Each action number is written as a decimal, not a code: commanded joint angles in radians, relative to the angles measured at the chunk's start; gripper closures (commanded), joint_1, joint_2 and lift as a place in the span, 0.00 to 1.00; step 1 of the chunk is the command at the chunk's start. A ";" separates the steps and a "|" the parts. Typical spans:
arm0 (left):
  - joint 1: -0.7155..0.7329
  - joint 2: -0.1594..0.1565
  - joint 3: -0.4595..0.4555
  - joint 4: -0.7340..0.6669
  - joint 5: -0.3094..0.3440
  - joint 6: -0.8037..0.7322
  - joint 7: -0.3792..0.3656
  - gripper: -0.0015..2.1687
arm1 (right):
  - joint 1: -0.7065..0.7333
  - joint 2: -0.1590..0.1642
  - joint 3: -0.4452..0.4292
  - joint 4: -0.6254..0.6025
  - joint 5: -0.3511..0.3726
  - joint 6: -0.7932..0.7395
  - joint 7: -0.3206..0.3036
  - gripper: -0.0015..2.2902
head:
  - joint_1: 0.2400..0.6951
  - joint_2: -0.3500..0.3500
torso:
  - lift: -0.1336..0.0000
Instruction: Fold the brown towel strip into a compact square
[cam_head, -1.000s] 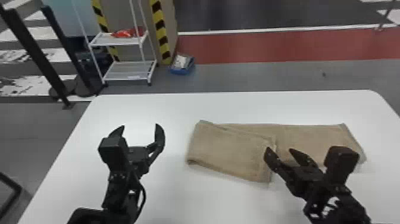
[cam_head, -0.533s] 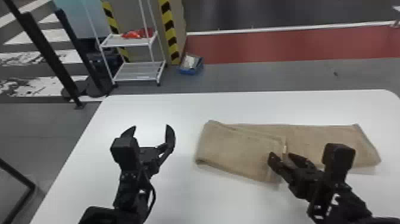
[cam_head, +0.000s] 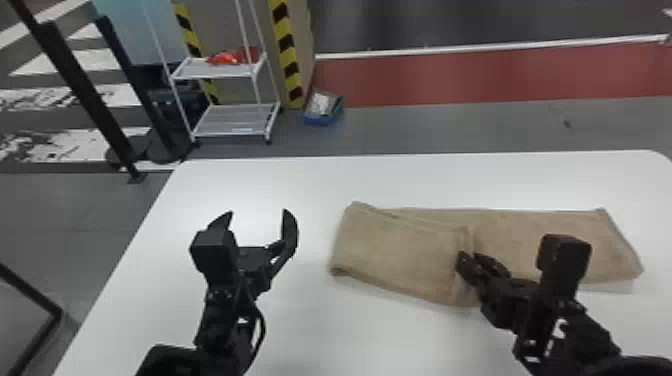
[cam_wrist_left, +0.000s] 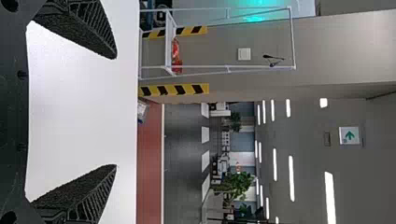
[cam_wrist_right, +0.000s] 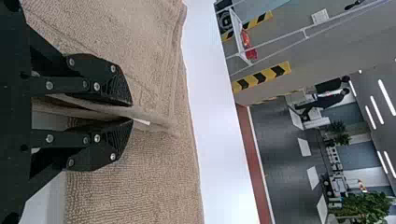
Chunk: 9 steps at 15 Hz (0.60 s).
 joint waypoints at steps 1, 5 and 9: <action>0.002 0.000 0.006 0.000 0.000 0.005 0.000 0.02 | -0.004 0.000 0.001 -0.004 -0.019 0.001 0.006 0.57 | 1.00 0.74 | 0.18; 0.003 0.002 0.012 -0.003 0.000 0.008 0.000 0.02 | -0.010 -0.002 -0.013 -0.069 -0.035 -0.008 0.013 0.65 | 1.00 0.76 | 0.18; 0.032 0.002 0.029 -0.047 0.000 0.014 0.000 0.02 | -0.027 -0.017 -0.260 -0.179 -0.156 0.158 0.061 0.65 | 1.00 0.73 | 0.18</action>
